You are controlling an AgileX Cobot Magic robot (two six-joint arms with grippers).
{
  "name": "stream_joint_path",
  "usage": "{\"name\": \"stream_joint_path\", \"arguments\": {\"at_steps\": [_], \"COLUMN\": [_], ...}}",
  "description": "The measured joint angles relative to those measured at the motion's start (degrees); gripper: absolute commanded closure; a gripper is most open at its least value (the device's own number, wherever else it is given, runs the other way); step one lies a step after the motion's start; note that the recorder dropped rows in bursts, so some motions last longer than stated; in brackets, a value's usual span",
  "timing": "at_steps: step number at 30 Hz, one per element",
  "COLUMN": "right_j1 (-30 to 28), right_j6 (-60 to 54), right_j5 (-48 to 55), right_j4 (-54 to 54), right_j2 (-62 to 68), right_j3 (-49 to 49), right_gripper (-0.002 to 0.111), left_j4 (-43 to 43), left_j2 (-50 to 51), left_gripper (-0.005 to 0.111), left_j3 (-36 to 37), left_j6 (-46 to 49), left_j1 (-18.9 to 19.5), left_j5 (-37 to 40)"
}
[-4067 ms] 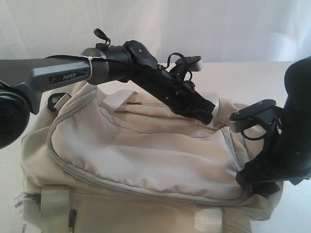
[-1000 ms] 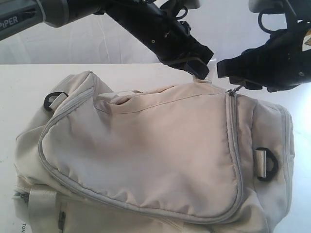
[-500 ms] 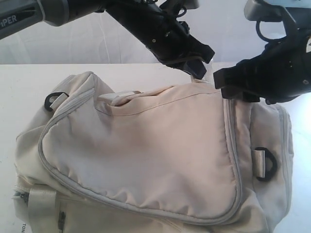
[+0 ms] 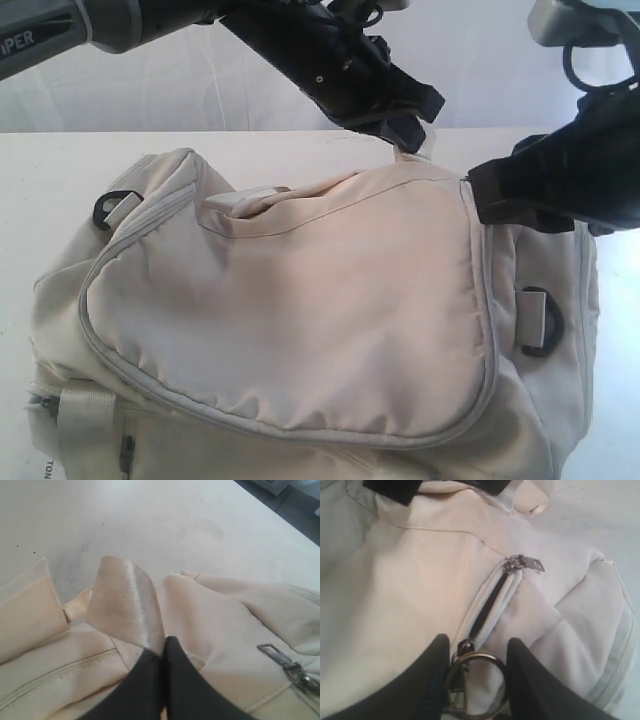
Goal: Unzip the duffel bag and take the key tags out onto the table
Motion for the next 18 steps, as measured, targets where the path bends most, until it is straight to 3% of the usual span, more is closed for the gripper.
{"name": "stream_joint_path", "arguments": {"at_steps": [18], "right_j1": [0.0], "right_j6": [-2.0], "right_j5": [1.7], "right_j4": [6.0], "right_j2": [-10.9], "right_j3": [9.7], "right_gripper": [0.085], "left_j4": [4.3], "left_j2": [0.0], "left_gripper": [0.107], "left_j3": [0.0], "left_j6": [-4.8], "left_j1": [-0.5], "left_j5": [-1.2]}}
